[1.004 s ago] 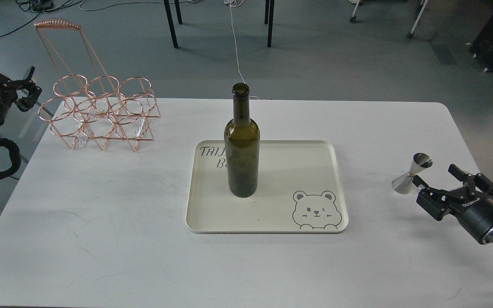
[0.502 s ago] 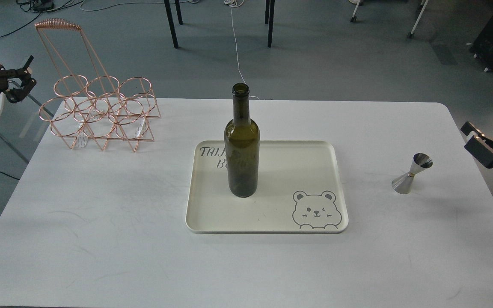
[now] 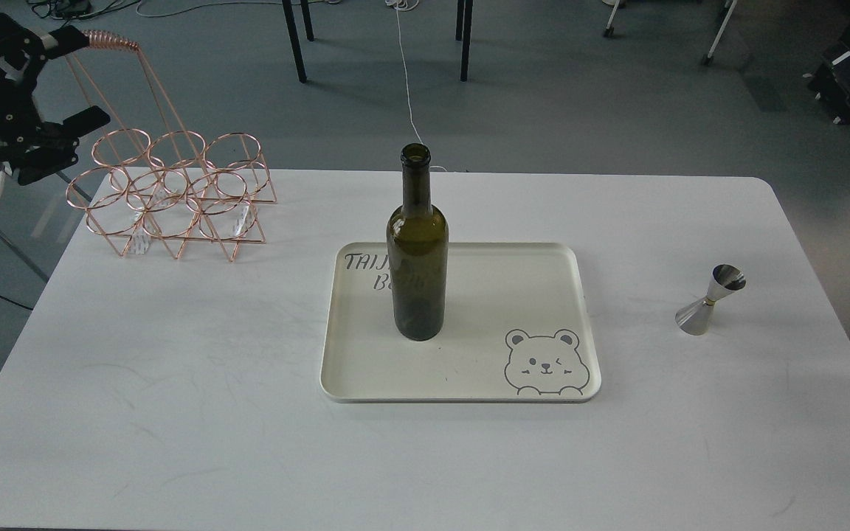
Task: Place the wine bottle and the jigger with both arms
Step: 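Reach the left gripper to the neck of the green wine bottle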
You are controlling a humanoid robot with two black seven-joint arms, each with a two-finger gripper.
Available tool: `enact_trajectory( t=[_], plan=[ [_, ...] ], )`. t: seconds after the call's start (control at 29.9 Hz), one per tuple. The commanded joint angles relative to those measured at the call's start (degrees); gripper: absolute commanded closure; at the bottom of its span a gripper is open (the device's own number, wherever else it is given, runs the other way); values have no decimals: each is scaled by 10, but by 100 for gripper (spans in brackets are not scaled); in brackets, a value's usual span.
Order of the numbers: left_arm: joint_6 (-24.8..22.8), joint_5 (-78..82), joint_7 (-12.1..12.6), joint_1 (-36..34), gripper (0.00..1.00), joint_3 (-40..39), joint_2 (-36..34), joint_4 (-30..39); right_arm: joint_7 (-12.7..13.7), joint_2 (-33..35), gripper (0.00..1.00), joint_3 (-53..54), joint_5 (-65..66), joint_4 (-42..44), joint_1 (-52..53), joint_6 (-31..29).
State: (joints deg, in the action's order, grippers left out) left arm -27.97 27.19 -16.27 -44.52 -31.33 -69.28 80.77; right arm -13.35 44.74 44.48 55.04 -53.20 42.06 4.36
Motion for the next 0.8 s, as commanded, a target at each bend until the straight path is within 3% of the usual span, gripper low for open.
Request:
enact_trajectory(
  t=[0.0,0.1,0.17,0.27,0.5,0.7,0.77],
  plan=[
    [0,106,0,-1,2,-8,6,94,2,-25,3,0,-76,41,28,-26],
    [0,223,2,-1,2,-5,33,158,3,-32,3,0,-121,52,33,-36],
    [32,298,2,-1,2,-4,56,173,3,-33,3,0,-137,52,33,-38],
    [60,402,2,0,4,-1,95,174,3,-33,3,0,-149,54,33,-45],
    [70,663,4,3,6,0,181,169,2,-33,3,4,-172,65,33,-60],
    [92,711,7,-1,6,-3,220,144,1,-34,3,0,-177,66,31,-61],
    [93,712,20,-1,6,-1,237,142,1,-35,3,0,-177,66,31,-61]
  ],
)
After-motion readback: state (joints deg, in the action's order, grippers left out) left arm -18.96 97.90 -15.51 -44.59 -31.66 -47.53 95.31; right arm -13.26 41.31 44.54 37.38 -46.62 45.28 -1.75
